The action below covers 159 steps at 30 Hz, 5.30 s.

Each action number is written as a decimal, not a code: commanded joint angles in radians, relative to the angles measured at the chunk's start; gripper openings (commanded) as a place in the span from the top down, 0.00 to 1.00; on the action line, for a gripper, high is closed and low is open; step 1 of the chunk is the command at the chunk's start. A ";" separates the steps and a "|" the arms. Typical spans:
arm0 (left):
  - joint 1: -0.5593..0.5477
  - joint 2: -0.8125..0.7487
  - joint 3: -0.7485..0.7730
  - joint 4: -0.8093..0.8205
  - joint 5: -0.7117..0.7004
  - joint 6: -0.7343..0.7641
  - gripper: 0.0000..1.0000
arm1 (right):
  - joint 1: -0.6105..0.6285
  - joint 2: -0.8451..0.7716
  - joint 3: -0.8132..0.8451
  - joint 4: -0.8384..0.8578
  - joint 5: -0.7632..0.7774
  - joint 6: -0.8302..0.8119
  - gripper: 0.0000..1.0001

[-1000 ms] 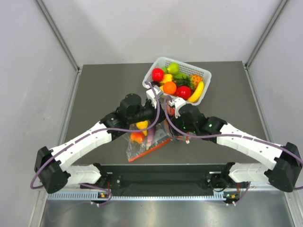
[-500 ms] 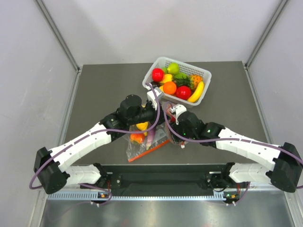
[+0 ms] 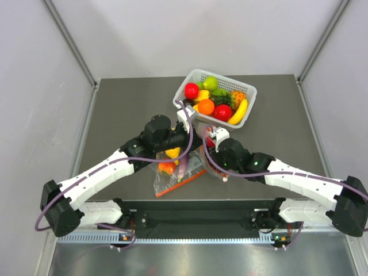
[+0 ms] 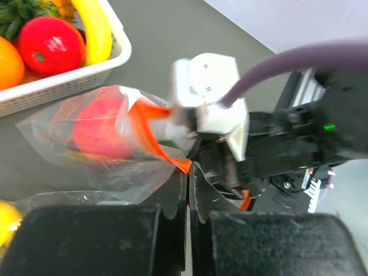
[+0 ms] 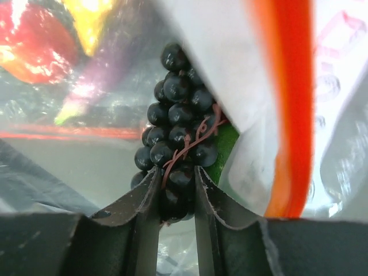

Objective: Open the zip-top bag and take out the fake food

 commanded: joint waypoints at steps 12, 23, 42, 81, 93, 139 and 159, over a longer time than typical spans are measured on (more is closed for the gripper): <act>-0.004 0.021 -0.032 0.102 -0.042 -0.004 1.00 | 0.016 -0.355 0.010 0.031 0.152 -0.013 1.00; -0.004 0.061 -0.051 0.099 -0.065 -0.001 1.00 | 0.014 -0.411 0.113 0.071 0.109 -0.060 1.00; 0.008 0.151 -0.036 0.076 -0.249 -0.012 1.00 | -0.165 -0.352 0.311 0.140 -0.075 -0.164 1.00; 0.049 0.059 -0.137 0.002 -0.271 0.028 1.00 | -0.817 0.845 0.870 0.626 -0.746 -0.126 0.99; 0.051 0.058 -0.146 0.006 -0.258 0.028 1.00 | -0.759 0.908 0.910 0.500 -0.736 -0.243 0.33; 0.049 0.001 -0.065 0.050 -0.140 0.021 1.00 | -0.280 -0.198 0.148 0.174 -0.845 -0.099 0.23; 0.046 -0.045 -0.111 0.099 -0.007 0.093 1.00 | -0.236 0.029 0.126 -0.079 -0.305 -0.031 0.25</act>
